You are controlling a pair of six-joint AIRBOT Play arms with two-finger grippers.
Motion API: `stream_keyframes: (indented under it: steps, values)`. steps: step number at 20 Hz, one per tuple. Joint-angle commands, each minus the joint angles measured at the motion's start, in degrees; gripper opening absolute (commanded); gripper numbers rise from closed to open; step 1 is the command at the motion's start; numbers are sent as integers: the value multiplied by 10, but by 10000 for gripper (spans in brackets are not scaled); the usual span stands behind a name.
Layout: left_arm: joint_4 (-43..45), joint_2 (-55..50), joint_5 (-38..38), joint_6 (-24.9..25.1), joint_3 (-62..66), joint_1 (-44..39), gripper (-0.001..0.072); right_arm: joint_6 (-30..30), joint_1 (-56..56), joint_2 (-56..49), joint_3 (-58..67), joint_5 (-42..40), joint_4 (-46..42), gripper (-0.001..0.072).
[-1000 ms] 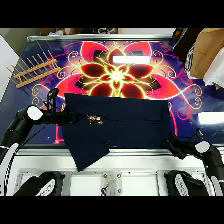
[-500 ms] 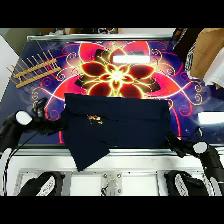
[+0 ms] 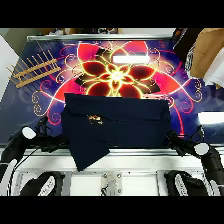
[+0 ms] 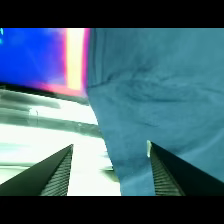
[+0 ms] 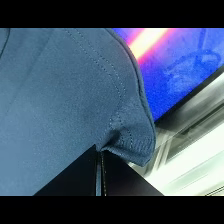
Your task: Fold the clothes and pants, and hang the long-sleeved shirts on hangers.
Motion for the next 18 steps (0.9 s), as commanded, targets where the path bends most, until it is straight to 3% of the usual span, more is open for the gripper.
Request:
stream_keyframes:
  steps: [1, 11, 12, 13, 14, 18]
  values:
    - [-2, -42, 21, -20, -6, -48, 488, 0, 0, 1, 1, 0, 1, 15]
    - [-46, -114, 43, -26, 13, -159, 486, 0, 0, 1, 1, 0, 4, 14]
    - [-45, -113, 42, -26, 21, -167, 415, 0, 0, 1, 1, 0, 5, 15]
    - [-42, -108, 39, -25, 29, -173, 115, 0, 0, 1, 4, 0, 5, 14]
    - [-40, -100, 35, -24, 37, -176, 9, 0, 0, 1, 11, 1, 5, 14]
    - [-17, -37, -19, -23, 78, -148, 9, 0, 0, -1, 72, 78, -41, 14]
